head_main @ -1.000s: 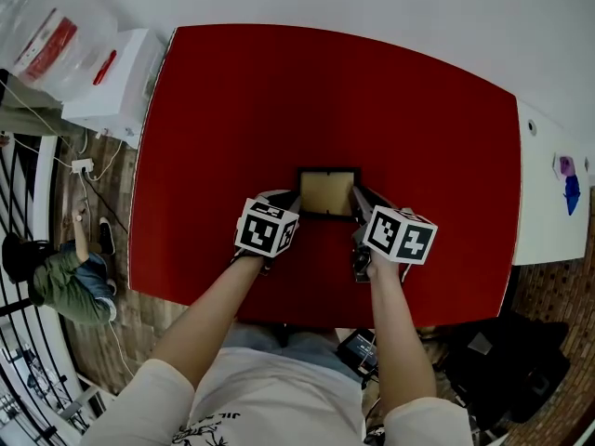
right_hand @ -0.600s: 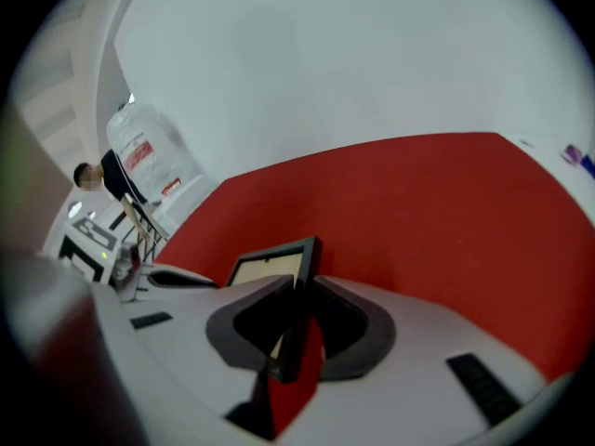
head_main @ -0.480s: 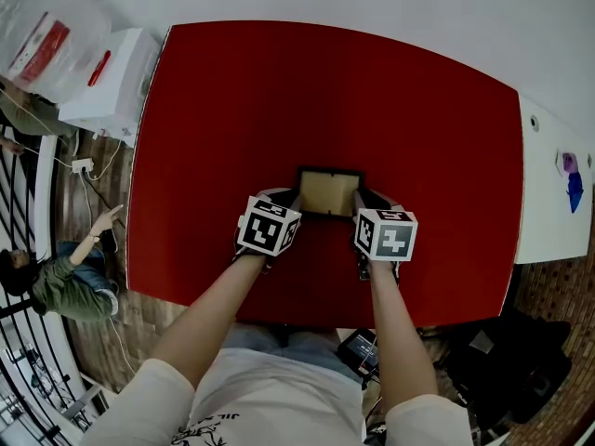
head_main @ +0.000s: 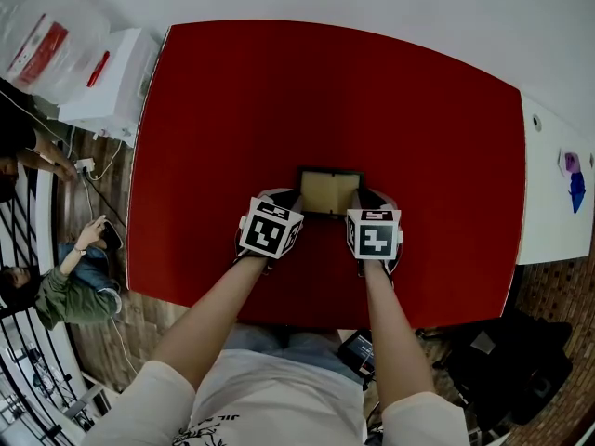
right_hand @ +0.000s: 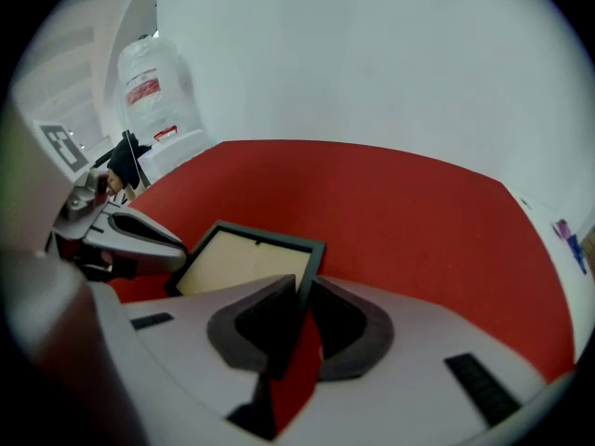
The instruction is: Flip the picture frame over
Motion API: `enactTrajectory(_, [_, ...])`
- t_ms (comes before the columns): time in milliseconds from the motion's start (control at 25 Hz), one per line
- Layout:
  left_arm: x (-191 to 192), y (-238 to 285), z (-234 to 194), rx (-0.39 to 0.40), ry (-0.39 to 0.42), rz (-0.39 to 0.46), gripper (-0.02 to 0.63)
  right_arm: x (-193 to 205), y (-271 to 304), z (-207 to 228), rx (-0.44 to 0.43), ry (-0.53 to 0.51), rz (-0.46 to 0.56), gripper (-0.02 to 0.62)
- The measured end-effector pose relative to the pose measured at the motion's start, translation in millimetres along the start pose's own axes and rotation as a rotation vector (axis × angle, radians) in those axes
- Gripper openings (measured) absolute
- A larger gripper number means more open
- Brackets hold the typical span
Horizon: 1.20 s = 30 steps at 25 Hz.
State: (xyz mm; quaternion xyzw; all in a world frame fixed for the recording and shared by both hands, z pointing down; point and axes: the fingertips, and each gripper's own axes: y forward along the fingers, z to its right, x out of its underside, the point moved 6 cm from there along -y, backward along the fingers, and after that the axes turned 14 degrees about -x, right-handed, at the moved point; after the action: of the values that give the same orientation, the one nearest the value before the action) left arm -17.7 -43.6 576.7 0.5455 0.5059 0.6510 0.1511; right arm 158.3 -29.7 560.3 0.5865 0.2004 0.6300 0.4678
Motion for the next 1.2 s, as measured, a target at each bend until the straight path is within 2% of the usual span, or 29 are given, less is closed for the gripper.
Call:
enactTrajectory(280, [0, 1, 1, -0.006, 0.011, -0.001, 0.038, 6, 9, 2, 0.020, -0.040, -0.033, 0.058])
enactTrajectory(480, [0, 1, 1, -0.009, 0.013, -0.003, 0.038, 9, 10, 3, 0.006, -0.027, -0.014, 0.058])
enactTrajectory(720, [0, 1, 2, -0.013, 0.016, -0.003, 0.038, 4, 8, -3, 0.027, -0.079, 0.020, 0.067])
enactTrajectory(960, [-4, -3, -1, -0.026, 0.010, 0.015, 0.038, 1, 0, -3, 0.033, -0.066, 0.063, 0.074])
enactTrajectory(1200, [-12, -31, -2, -0.038, 0.021, 0.061, 0.038, -1, -24, -15, 0.018, -0.024, 0.096, 0.072])
